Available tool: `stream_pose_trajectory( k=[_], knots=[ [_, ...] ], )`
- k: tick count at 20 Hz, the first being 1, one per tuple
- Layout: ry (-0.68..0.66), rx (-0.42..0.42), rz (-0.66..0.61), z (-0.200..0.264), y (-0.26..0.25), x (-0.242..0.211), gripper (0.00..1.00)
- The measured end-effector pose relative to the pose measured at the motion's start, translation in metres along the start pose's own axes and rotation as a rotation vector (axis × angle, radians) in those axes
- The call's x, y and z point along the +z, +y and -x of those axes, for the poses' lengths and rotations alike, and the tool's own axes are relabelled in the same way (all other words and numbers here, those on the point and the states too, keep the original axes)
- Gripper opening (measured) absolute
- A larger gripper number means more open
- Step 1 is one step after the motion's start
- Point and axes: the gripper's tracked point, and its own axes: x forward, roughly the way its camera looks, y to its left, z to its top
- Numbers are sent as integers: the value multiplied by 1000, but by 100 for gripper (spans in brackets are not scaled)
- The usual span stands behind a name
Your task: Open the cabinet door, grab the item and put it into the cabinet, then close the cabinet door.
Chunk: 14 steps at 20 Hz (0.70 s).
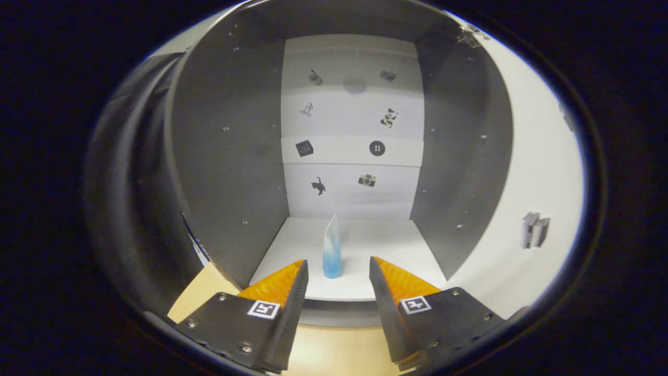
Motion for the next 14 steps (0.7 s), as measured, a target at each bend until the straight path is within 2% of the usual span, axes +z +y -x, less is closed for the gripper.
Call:
stream_pose_trajectory(
  k=[5, 10, 14],
  knots=[
    [-125, -69, 41, 84, -14, 15, 69],
    [-162, -89, 41, 153, -18, 6, 69],
    [-212, -150, 32, 199, -38, 6, 66]
  ],
)
